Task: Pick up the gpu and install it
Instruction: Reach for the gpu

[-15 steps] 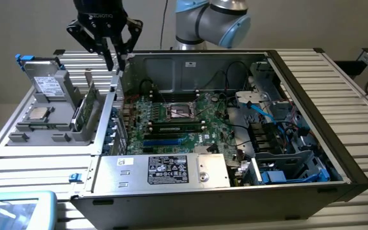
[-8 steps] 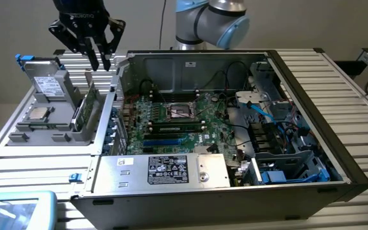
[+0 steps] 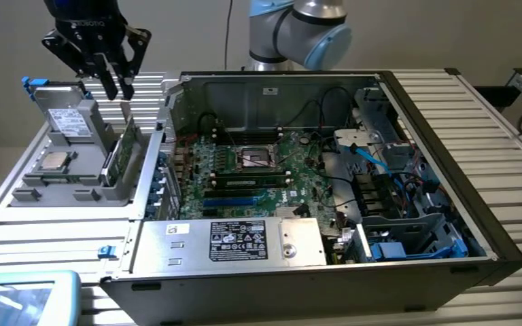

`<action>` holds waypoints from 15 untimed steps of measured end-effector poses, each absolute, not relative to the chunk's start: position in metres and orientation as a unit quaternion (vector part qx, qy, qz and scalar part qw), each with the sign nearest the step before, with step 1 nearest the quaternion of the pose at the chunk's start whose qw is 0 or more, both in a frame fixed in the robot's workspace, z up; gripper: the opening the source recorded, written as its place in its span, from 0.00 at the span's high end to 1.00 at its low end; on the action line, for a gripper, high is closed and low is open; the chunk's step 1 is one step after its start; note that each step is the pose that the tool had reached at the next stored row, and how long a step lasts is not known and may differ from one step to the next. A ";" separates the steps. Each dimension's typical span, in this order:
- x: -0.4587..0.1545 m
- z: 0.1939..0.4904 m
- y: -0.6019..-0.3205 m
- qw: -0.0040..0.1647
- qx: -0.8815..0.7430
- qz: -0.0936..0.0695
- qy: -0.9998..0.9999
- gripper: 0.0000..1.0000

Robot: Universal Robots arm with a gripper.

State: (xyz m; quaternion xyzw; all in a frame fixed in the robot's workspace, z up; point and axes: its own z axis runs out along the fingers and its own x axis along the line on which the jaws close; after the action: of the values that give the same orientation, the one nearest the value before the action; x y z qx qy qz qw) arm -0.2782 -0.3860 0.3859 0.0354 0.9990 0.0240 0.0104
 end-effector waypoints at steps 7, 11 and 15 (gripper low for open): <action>-0.310 0.381 -0.377 0.010 0.035 0.024 0.999 0.66; -0.327 0.379 -0.370 0.010 0.035 0.024 0.999 0.60; -0.343 0.377 -0.362 0.010 0.035 0.024 0.999 0.60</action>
State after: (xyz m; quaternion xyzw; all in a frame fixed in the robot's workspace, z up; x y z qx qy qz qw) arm -0.3428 -0.3617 0.3767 0.0354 0.9990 0.0240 0.0104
